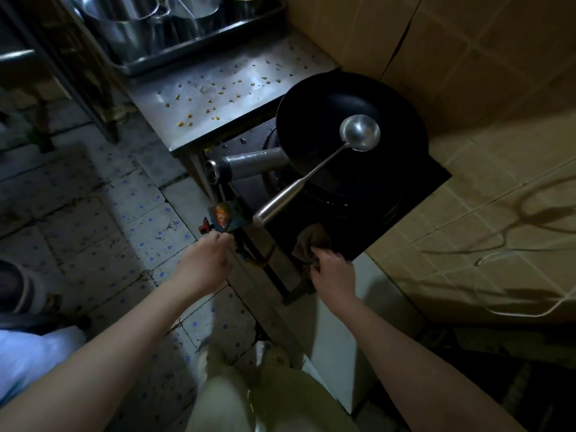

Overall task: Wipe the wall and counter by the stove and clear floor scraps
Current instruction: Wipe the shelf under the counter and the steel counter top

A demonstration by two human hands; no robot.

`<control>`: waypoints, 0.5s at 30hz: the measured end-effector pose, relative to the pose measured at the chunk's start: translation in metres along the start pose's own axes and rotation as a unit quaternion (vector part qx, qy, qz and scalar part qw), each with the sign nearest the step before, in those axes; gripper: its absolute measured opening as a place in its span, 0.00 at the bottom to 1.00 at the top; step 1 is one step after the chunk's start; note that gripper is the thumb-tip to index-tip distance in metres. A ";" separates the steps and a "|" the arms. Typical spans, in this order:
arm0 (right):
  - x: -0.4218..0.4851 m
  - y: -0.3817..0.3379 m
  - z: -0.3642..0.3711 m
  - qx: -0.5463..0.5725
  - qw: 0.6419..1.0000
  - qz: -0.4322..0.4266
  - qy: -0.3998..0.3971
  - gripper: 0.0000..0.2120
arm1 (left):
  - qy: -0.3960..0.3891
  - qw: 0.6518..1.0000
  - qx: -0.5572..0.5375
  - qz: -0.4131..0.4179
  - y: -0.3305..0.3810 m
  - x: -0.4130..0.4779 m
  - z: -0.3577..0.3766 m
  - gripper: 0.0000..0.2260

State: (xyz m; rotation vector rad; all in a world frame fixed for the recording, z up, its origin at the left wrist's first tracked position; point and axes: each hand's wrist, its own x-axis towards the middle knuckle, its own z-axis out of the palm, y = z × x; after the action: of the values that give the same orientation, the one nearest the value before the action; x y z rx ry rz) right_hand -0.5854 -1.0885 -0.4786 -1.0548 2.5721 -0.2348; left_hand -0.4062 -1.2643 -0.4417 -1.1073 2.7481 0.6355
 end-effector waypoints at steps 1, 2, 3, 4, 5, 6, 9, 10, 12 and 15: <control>-0.001 0.006 -0.001 0.003 1.000 0.017 0.006 0.18 | -0.001 1.000 0.001 0.005 -0.001 0.004 -0.001 0.17; -0.002 0.010 -0.002 0.007 0.999 0.034 0.011 0.18 | 0.000 1.000 0.003 0.012 -0.002 0.007 -0.003 0.17; -0.002 0.013 -0.003 0.010 0.998 0.052 0.015 0.18 | 0.002 1.000 0.005 0.021 -0.003 0.011 -0.004 0.18; -0.003 0.015 -0.003 0.015 0.997 0.070 0.020 0.18 | 0.004 0.999 0.009 0.031 -0.005 0.015 -0.005 0.17; -0.003 0.014 -0.002 0.022 0.996 0.087 0.026 0.18 | 0.004 0.999 0.013 0.042 -0.008 0.020 -0.007 0.17; -0.002 0.011 0.000 0.026 0.994 0.101 0.034 0.18 | 0.001 0.998 0.018 0.052 -0.012 0.025 -0.009 0.17; 0.001 -0.009 0.008 0.017 0.989 0.133 0.056 0.18 | -0.019 0.996 0.041 0.076 -0.028 0.041 -0.016 0.16; 0.003 -0.017 0.010 0.017 0.987 0.147 0.063 0.17 | -0.028 0.995 0.052 0.084 -0.035 0.047 -0.020 0.16; 0.008 -0.037 0.012 0.024 0.982 0.171 0.078 0.16 | -0.043 0.992 0.070 0.098 -0.049 0.060 -0.029 0.16; 0.019 -0.067 0.019 0.018 0.973 0.208 0.098 0.15 | -0.057 0.987 0.078 0.125 -0.074 0.081 -0.050 0.17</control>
State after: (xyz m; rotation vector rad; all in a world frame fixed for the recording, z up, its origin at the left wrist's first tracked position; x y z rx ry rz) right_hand -0.5475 -1.1494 -0.4826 -0.4776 2.8785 -0.2856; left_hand -0.4118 -1.3844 -0.4422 -0.6794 2.8023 0.4812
